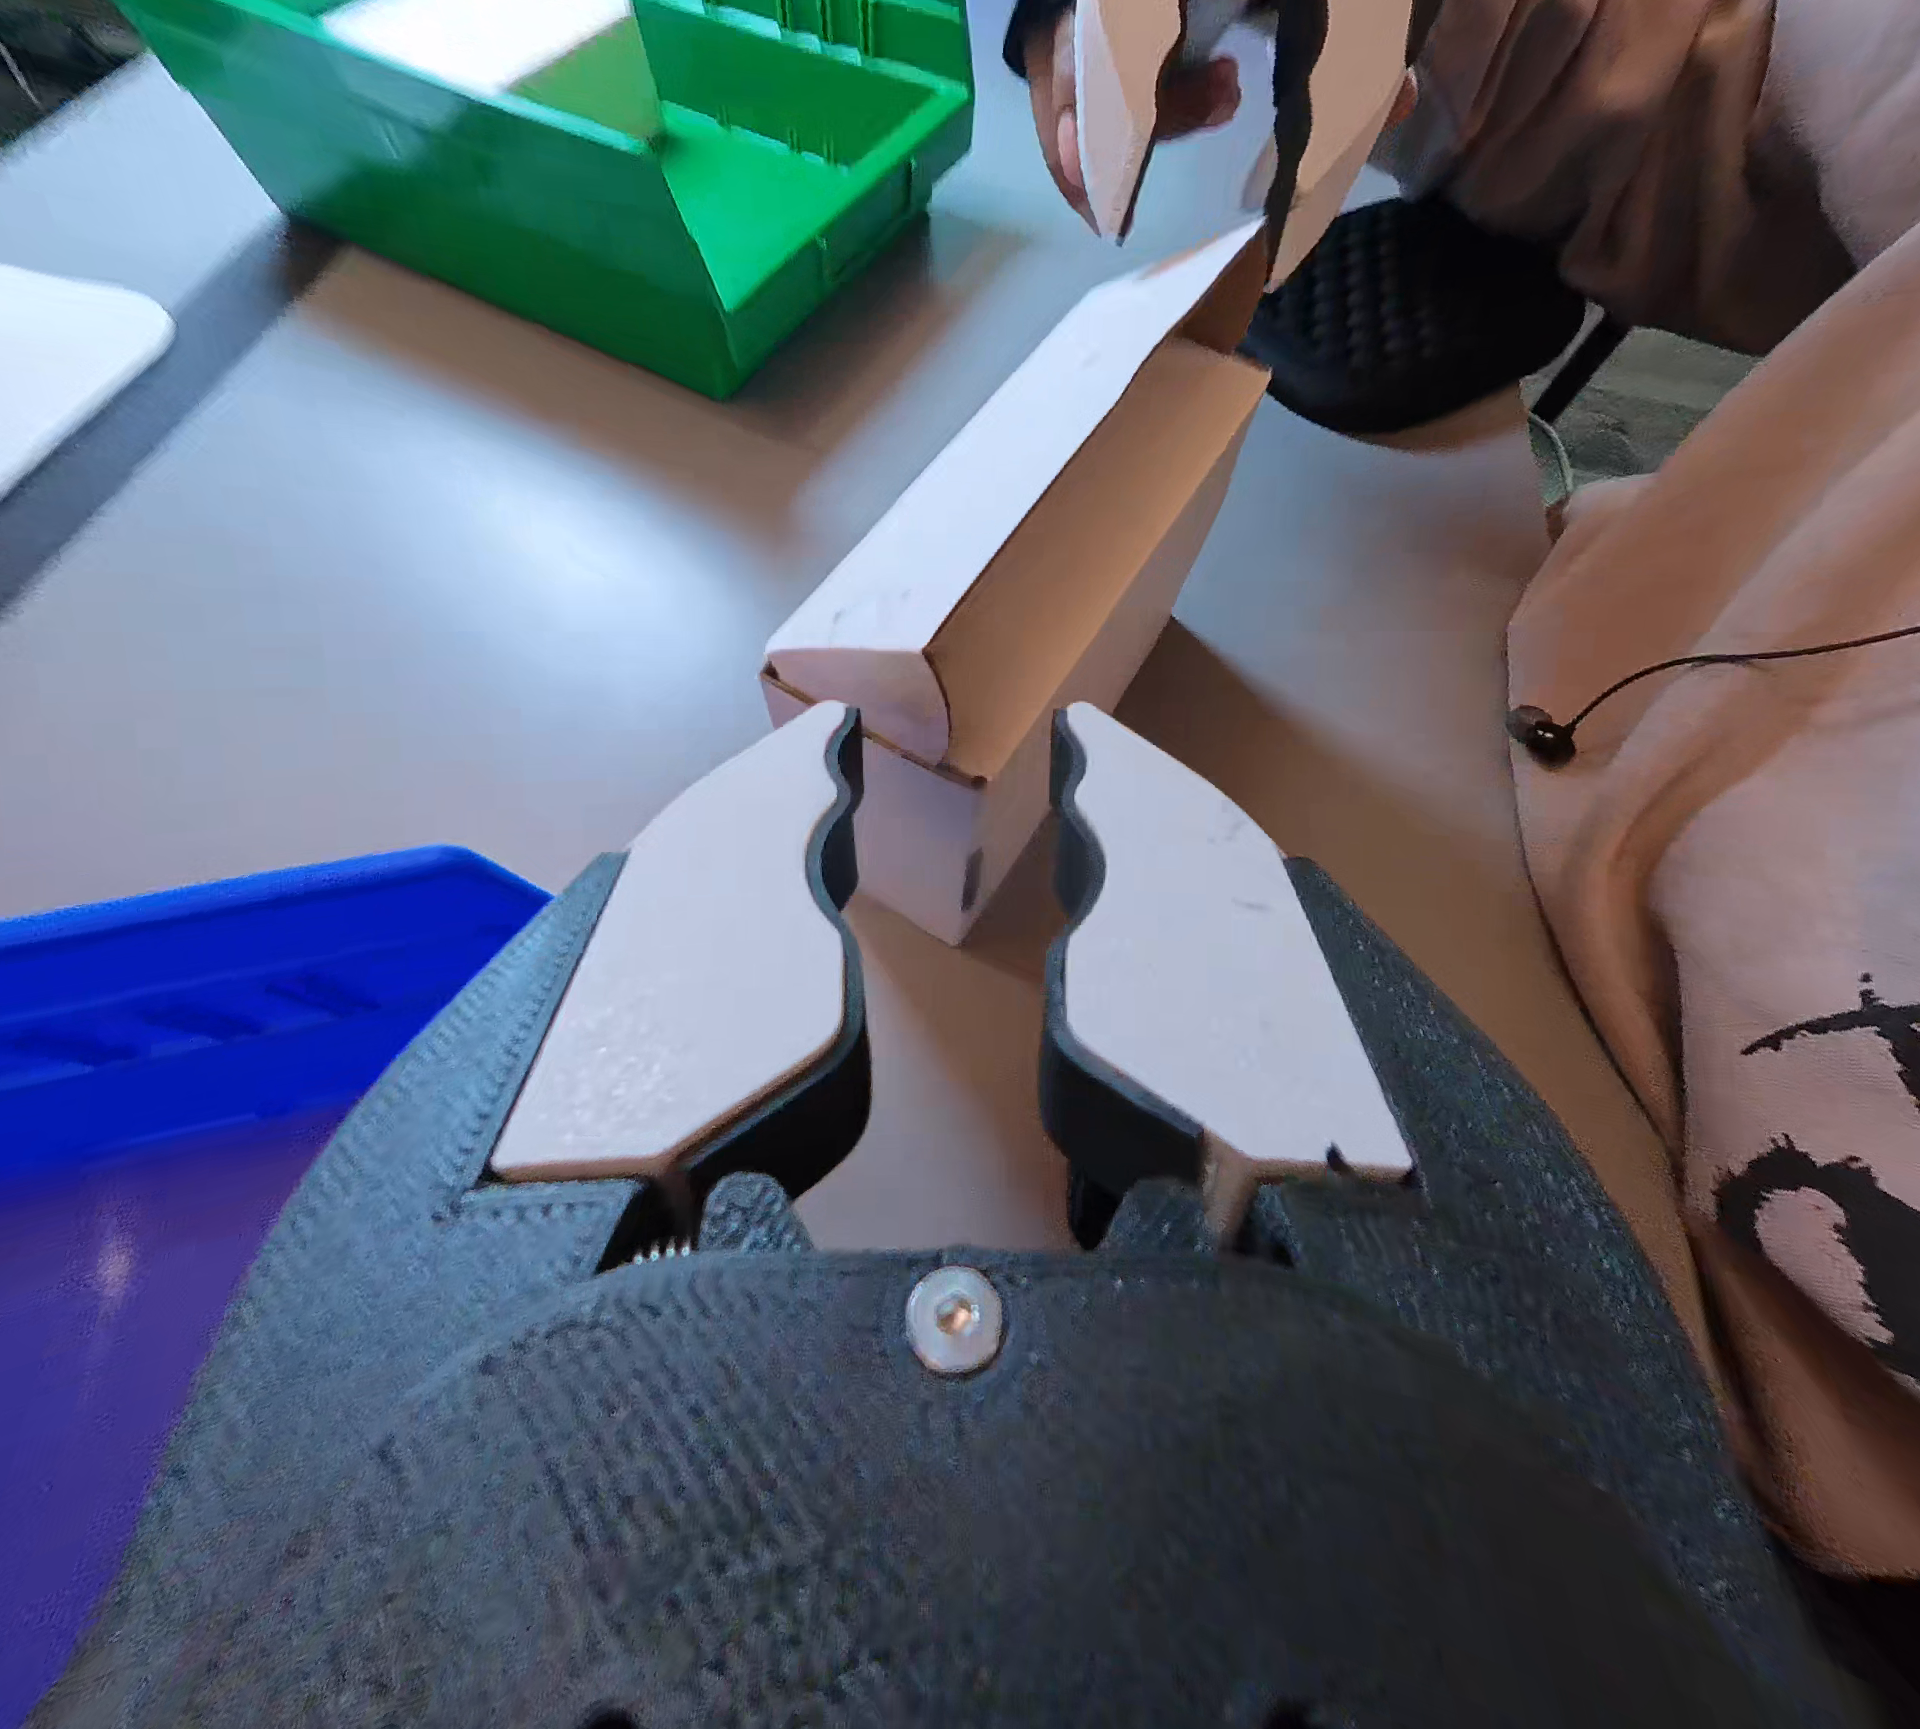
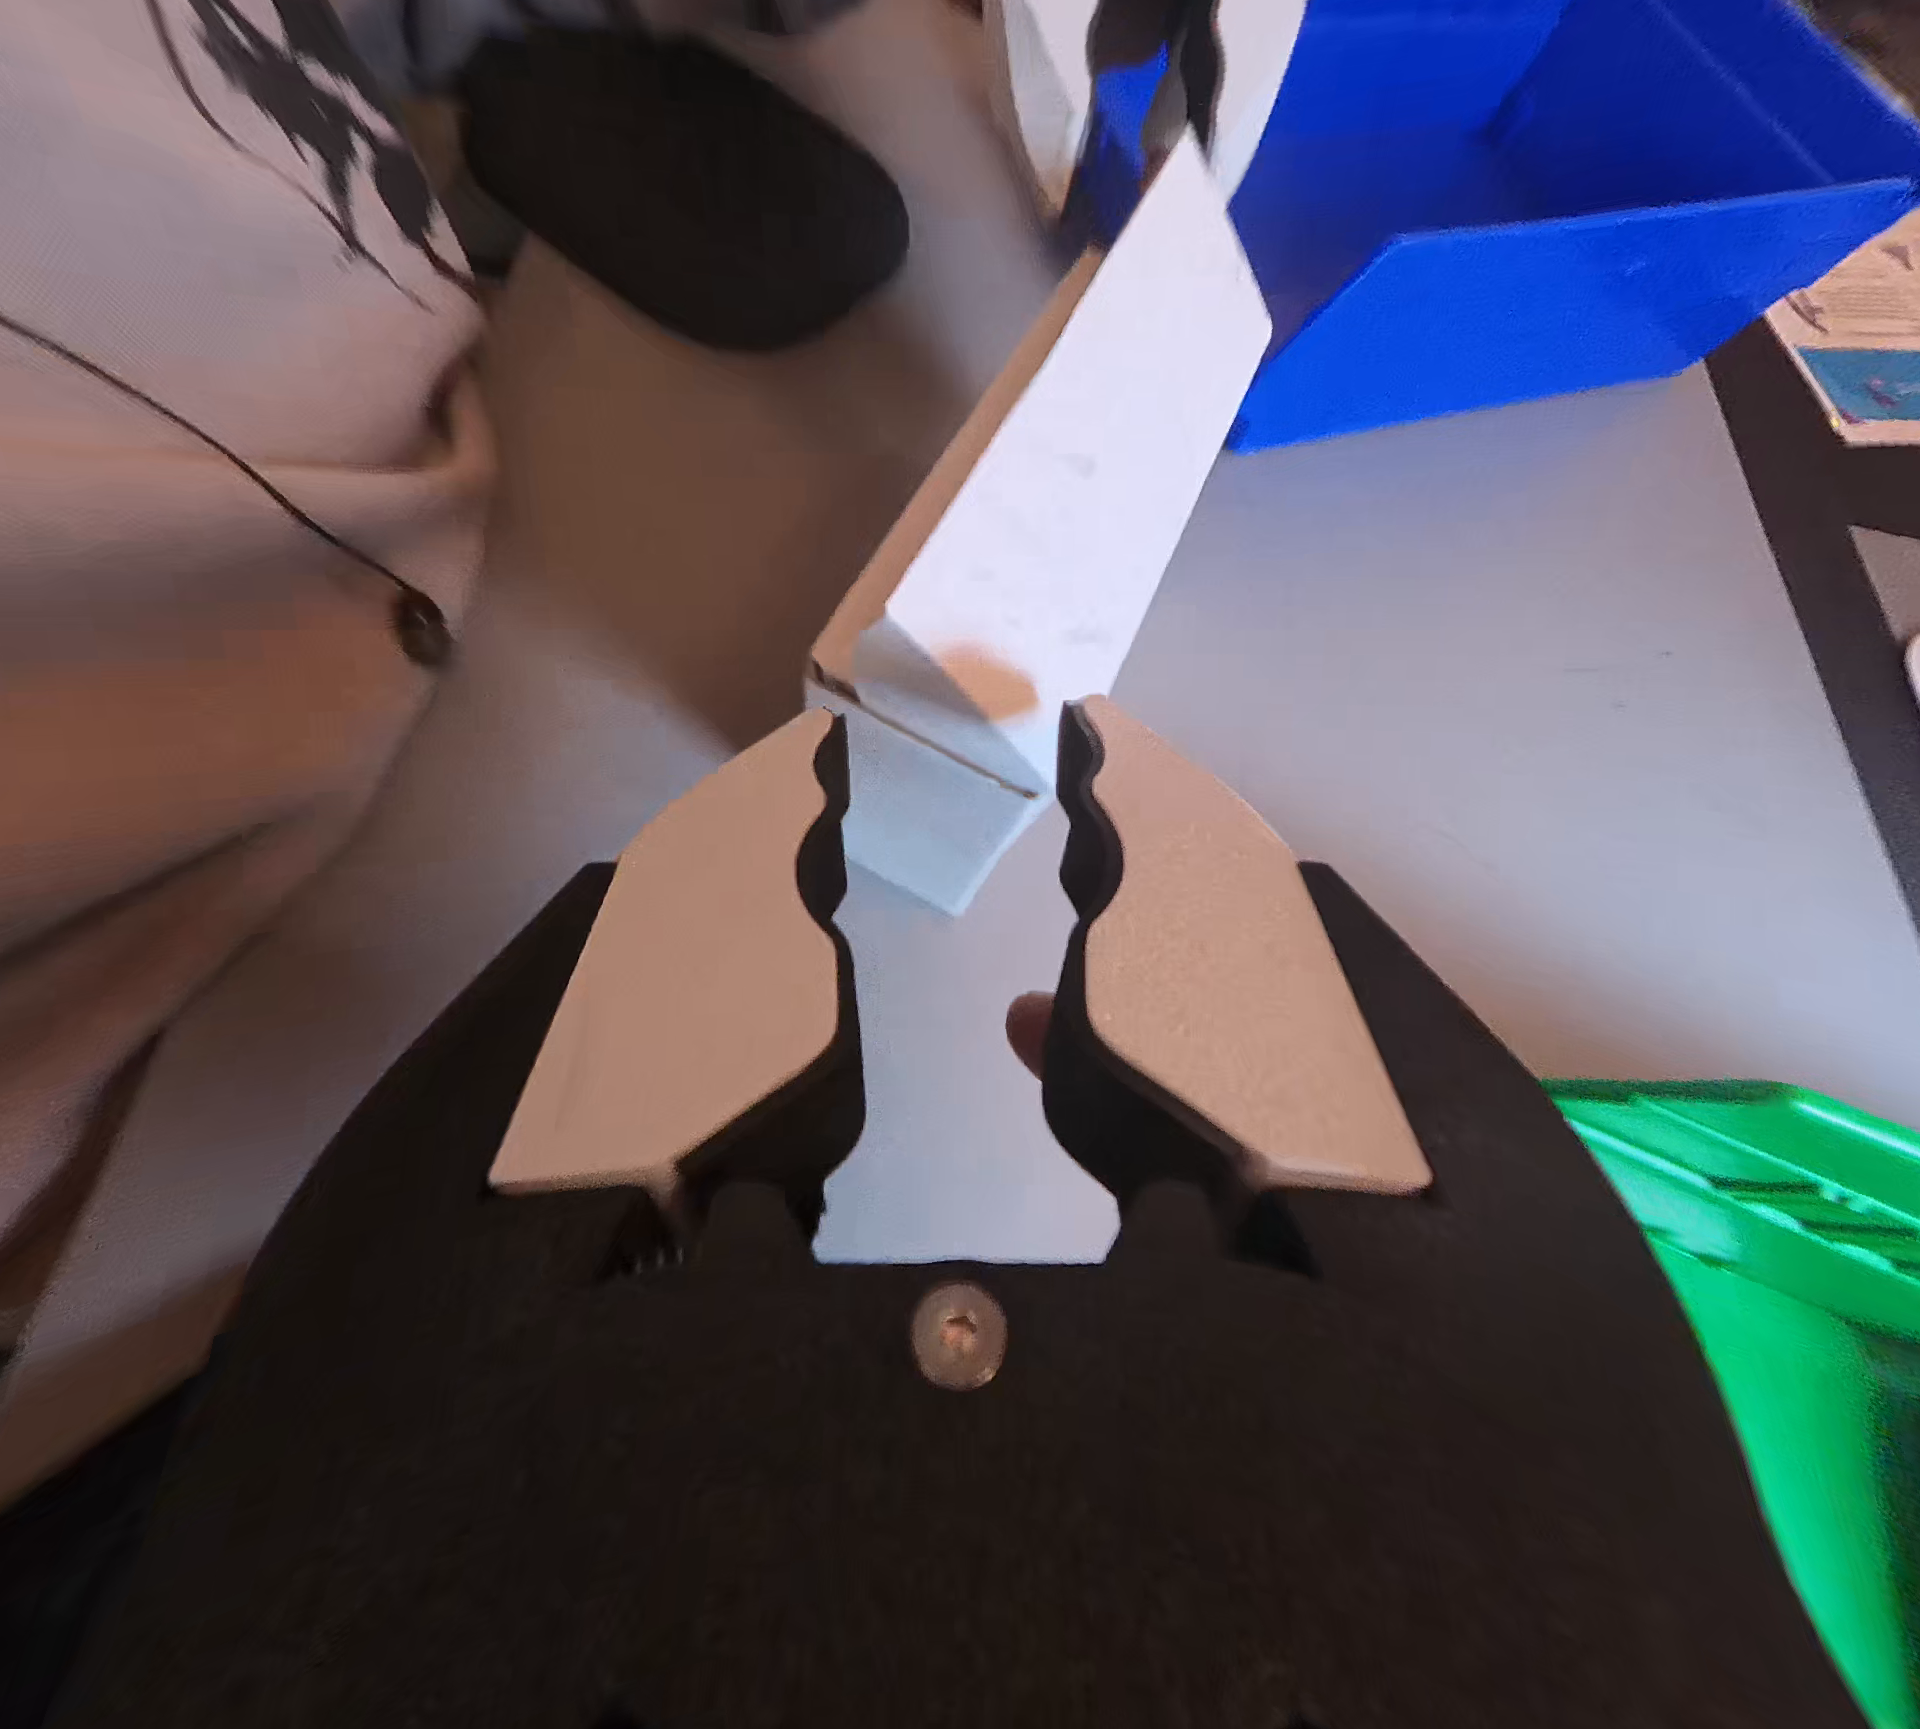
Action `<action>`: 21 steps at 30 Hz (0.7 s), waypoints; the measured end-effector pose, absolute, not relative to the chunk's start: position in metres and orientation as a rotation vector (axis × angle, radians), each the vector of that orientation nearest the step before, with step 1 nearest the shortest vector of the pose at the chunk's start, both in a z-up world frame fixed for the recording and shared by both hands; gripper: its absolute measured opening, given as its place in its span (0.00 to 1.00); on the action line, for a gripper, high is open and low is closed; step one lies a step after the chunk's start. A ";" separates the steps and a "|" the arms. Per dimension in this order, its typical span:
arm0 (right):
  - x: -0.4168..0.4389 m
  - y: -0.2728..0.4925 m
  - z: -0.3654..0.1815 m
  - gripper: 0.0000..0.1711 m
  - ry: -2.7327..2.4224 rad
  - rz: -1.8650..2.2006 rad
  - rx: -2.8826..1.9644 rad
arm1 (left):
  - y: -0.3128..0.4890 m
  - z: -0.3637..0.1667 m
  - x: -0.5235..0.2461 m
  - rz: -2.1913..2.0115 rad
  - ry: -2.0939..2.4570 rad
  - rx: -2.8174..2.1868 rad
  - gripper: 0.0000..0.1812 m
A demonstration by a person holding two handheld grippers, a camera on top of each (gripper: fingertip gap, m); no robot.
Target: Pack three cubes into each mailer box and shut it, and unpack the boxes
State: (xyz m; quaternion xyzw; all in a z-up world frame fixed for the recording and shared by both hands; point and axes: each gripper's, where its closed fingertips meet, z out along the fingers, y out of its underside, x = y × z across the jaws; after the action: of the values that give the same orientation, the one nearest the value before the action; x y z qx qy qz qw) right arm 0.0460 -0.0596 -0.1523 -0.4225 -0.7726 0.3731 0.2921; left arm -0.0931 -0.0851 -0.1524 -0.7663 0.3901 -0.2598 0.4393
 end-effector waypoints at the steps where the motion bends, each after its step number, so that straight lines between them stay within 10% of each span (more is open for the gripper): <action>1: 0.047 -0.063 -0.143 0.22 -1.999 1.068 -1.126 | -0.085 -0.145 -0.094 -0.618 0.974 -1.853 0.20; 21: 0.039 -0.085 -0.159 0.13 -1.949 0.979 -1.289 | -0.092 -0.157 -0.078 -0.663 1.028 -2.011 0.09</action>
State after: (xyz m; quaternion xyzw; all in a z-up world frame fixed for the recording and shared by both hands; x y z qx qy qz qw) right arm 0.0385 -0.0847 -0.1594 -0.4854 -0.7340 0.3686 0.2997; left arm -0.0779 -0.0919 -0.1565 -0.7889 0.4034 -0.2600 0.3838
